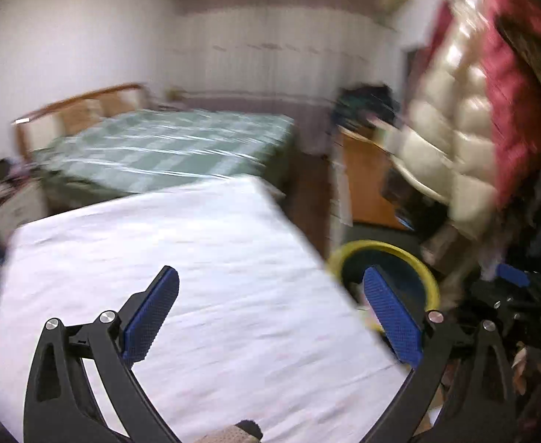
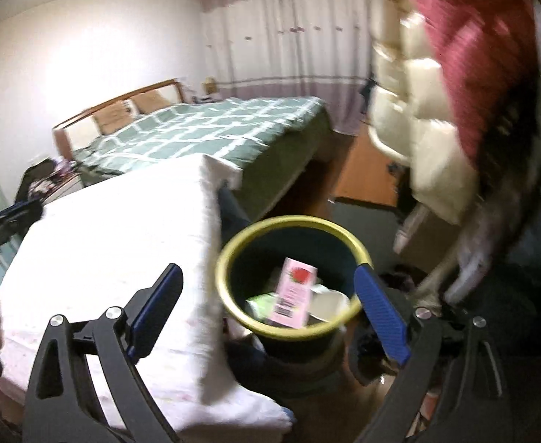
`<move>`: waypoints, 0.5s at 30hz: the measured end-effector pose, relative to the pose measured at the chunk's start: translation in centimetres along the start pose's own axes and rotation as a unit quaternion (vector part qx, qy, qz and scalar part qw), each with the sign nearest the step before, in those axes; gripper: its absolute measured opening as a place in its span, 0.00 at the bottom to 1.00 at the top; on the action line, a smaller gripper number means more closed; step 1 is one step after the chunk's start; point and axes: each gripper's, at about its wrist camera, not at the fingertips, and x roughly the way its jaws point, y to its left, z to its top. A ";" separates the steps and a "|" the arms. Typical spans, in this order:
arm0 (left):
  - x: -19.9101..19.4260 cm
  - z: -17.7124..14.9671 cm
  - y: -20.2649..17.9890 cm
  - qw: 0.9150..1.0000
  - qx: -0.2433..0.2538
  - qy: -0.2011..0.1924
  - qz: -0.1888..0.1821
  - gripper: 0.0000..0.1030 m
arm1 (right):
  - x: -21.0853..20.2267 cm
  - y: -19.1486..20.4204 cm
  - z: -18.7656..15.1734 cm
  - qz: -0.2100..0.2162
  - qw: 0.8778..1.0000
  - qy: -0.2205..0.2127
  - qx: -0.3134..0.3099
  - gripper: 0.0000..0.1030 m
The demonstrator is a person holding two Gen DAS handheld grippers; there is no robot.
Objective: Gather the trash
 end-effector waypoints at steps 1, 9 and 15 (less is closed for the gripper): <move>-1.6 -0.3 1.6 1.000 -0.011 -0.009 0.027 0.96 | -0.2 0.8 0.3 0.008 1.000 -0.004 -0.005 0.87; -9.8 -2.3 9.4 0.989 -0.079 -0.033 0.119 0.96 | -3.3 5.8 1.3 0.016 0.997 -0.052 -0.047 0.92; -11.3 -4.2 10.6 0.989 -0.088 -0.028 0.118 0.96 | -4.5 6.5 0.9 0.015 0.997 -0.053 -0.047 0.93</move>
